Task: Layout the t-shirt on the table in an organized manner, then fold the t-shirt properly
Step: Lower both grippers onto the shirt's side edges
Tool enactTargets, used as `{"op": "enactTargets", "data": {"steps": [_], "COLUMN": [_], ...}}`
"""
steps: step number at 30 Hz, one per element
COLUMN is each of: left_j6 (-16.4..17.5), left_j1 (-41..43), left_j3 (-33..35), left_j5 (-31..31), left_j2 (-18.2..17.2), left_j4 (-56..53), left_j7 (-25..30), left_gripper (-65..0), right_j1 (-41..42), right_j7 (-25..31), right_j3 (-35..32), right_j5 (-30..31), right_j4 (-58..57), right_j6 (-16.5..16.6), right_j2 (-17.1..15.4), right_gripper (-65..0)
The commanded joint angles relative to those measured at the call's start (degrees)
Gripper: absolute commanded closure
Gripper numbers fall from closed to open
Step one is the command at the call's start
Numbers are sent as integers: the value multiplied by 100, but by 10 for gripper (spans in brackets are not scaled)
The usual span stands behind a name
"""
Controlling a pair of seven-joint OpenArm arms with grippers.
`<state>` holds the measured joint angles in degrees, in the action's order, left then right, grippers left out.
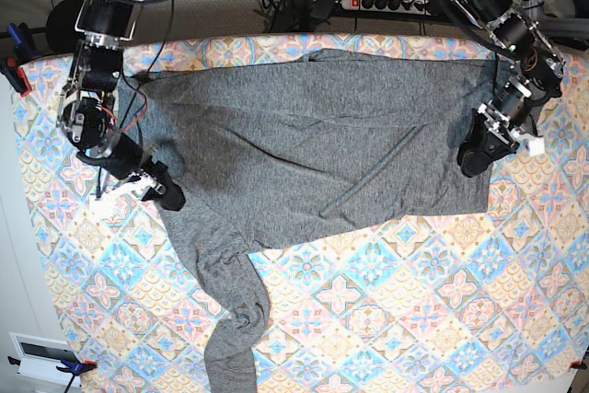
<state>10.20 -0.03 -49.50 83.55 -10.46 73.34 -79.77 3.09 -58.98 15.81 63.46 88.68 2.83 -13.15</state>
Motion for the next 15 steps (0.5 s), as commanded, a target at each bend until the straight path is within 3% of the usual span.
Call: {"op": "enactTargets", "data": {"steps": [1,5,7,12,15], "left_j6": [13,13,13,13,13], "left_j1": [-54,-45,-45,-19,-1], "left_j3": [-13,-13,-13,-22,-198], "left_j5": [145,145,145,145,145], "left_j2": [-84,-207,-304,-330,-330], "left_j4": [90,90,90,90,90], "left_j7": [-23,-23,-23,-23,-23], "left_gripper": [-210,-210,-210,-210,-210], "right_j1": [205,864,1216,1831,2069], "right_j7": [65,56,48,56,109], "right_j3": [-12,-373,-584,-768,-768], "right_j5": [102,102,102,102,102], "right_j4": [-55,-653,-934,-1726,-2359], "right_j6": [38,38,64,847,987], "right_j2": [-52,-88,-290,-712,-975], "right_gripper": [-136,-200,-232,-238,-238]}}
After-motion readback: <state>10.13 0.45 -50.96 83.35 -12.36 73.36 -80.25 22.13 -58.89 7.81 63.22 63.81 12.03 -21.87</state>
